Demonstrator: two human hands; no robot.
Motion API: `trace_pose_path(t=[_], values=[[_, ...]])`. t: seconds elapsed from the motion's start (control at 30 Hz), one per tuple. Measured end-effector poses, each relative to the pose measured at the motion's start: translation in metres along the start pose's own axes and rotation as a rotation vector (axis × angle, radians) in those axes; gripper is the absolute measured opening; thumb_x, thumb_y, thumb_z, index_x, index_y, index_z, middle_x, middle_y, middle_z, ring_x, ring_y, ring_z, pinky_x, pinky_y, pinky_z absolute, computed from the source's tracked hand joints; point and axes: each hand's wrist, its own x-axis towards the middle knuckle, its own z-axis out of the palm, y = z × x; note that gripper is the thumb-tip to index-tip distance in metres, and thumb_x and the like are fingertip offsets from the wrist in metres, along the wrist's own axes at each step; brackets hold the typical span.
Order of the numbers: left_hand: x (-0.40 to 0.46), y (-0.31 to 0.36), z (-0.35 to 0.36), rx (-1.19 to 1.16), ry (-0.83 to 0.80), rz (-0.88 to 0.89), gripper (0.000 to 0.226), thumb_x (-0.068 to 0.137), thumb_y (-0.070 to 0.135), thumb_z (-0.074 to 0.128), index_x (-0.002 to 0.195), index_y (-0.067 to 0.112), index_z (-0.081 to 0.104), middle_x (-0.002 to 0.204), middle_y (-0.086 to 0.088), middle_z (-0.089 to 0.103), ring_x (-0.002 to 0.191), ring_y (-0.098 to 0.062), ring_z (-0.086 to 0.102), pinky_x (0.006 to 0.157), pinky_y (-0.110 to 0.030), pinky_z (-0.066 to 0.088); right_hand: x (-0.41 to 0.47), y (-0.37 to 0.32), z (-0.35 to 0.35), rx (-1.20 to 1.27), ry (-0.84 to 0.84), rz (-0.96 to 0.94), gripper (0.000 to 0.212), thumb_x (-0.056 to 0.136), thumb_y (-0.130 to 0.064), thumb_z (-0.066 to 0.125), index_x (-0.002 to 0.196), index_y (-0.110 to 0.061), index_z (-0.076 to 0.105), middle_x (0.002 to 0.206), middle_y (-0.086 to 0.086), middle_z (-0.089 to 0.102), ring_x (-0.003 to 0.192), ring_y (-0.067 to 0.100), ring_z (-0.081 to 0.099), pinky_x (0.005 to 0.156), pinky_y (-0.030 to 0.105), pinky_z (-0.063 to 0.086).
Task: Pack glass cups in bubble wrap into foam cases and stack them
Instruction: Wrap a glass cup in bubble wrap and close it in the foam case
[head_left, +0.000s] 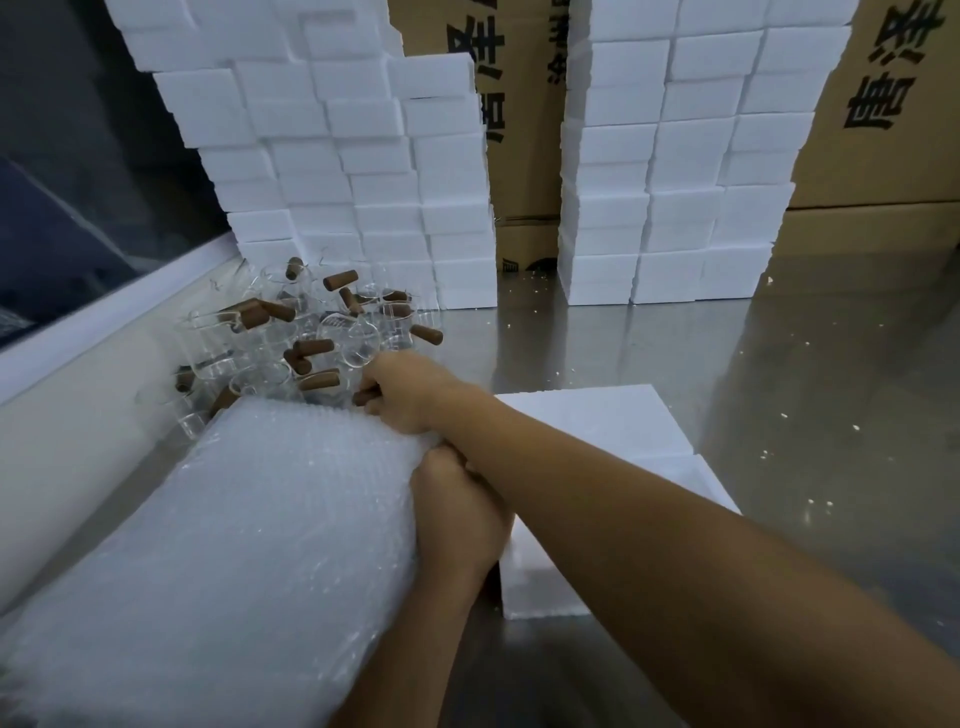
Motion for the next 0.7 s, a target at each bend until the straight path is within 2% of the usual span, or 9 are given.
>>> trace_pose_path(t=[0.07,0.17,0.3,0.37,0.47,0.53,0.6,0.67,0.7], values=[[0.0,0.003,-0.003,0.001,0.031,0.01,0.04,0.089,-0.006,0.053,0.057,0.018,0.05,0.054,0.006,0.052,0.057,-0.011,0.048,0.055,-0.024,0.045,-0.009,0.002,-0.005,0.008,0.056,0.02,0.025,0.096,-0.011,0.054,0.12,-0.005,0.06,0.119,0.014,0.063,0.107,0.031,0.06,0.093,0.043,0.051],[-0.005,0.005,-0.005,0.035,0.036,0.02,0.036,0.084,0.004,0.062,0.05,0.012,0.053,0.044,0.004,0.052,0.047,-0.01,0.041,0.045,-0.017,0.033,-0.036,0.009,-0.018,0.035,0.19,0.042,0.021,0.098,-0.012,0.052,0.116,-0.008,0.061,0.113,0.011,0.065,0.103,0.029,0.062,0.087,0.04,0.051],[-0.007,0.012,-0.005,-0.011,0.005,0.004,0.015,0.087,0.025,0.07,0.077,0.016,0.075,0.066,0.021,0.062,0.065,0.01,0.056,0.059,-0.002,0.038,-0.093,0.031,-0.045,0.159,0.415,0.072,0.023,0.098,-0.013,0.053,0.117,-0.01,0.063,0.115,0.009,0.067,0.105,0.028,0.061,0.088,0.041,0.051],[-0.008,0.015,-0.006,-0.023,0.022,-0.017,0.011,0.087,0.026,0.071,0.081,0.019,0.076,0.083,0.019,0.062,0.075,0.005,0.057,0.064,0.002,0.035,-0.125,0.044,-0.054,0.209,0.49,0.094,0.022,0.099,-0.014,0.051,0.117,-0.01,0.063,0.111,0.008,0.068,0.102,0.027,0.062,0.088,0.044,0.052],[-0.01,0.024,-0.011,0.02,0.091,0.001,0.012,0.088,0.024,0.068,0.078,0.02,0.072,0.09,0.009,0.064,0.085,-0.009,0.059,0.063,-0.003,0.035,-0.171,0.061,-0.059,0.224,0.563,0.109,0.021,0.099,-0.013,0.05,0.114,-0.014,0.064,0.107,0.002,0.069,0.098,0.021,0.062,0.086,0.042,0.052],[-0.013,0.036,-0.016,0.04,0.127,0.09,0.005,0.087,0.024,0.066,0.086,0.023,0.071,0.097,0.006,0.065,0.09,-0.009,0.059,0.07,-0.005,0.037,-0.198,0.07,-0.059,0.231,0.584,0.097,0.019,0.099,-0.011,0.051,0.112,-0.013,0.065,0.106,-0.001,0.07,0.098,0.017,0.063,0.086,0.039,0.053],[-0.019,0.047,-0.02,-0.002,0.096,0.229,0.025,0.08,0.027,0.063,0.104,0.026,0.066,0.1,0.01,0.065,0.086,-0.008,0.06,0.074,-0.015,0.047,-0.218,0.075,-0.057,0.232,0.6,0.068,0.018,0.099,-0.011,0.052,0.11,-0.013,0.066,0.105,-0.001,0.071,0.097,0.016,0.064,0.086,0.037,0.054],[-0.025,0.054,-0.024,-0.029,-0.033,0.377,0.052,0.072,0.029,0.06,0.124,0.034,0.053,0.104,0.017,0.062,0.068,-0.007,0.057,0.059,-0.025,0.048,-0.23,0.08,-0.054,0.226,0.616,0.047,0.017,0.099,-0.012,0.053,0.111,-0.013,0.065,0.105,0.0,0.071,0.097,0.017,0.065,0.084,0.035,0.054],[-0.028,0.056,-0.025,-0.008,-0.101,0.444,0.061,0.071,0.031,0.06,0.131,0.038,0.047,0.108,0.018,0.06,0.068,-0.008,0.057,0.056,-0.025,0.046,-0.233,0.082,-0.053,0.227,0.63,0.037,0.017,0.099,-0.012,0.053,0.111,-0.013,0.065,0.105,-0.001,0.071,0.097,0.017,0.065,0.084,0.033,0.053]])
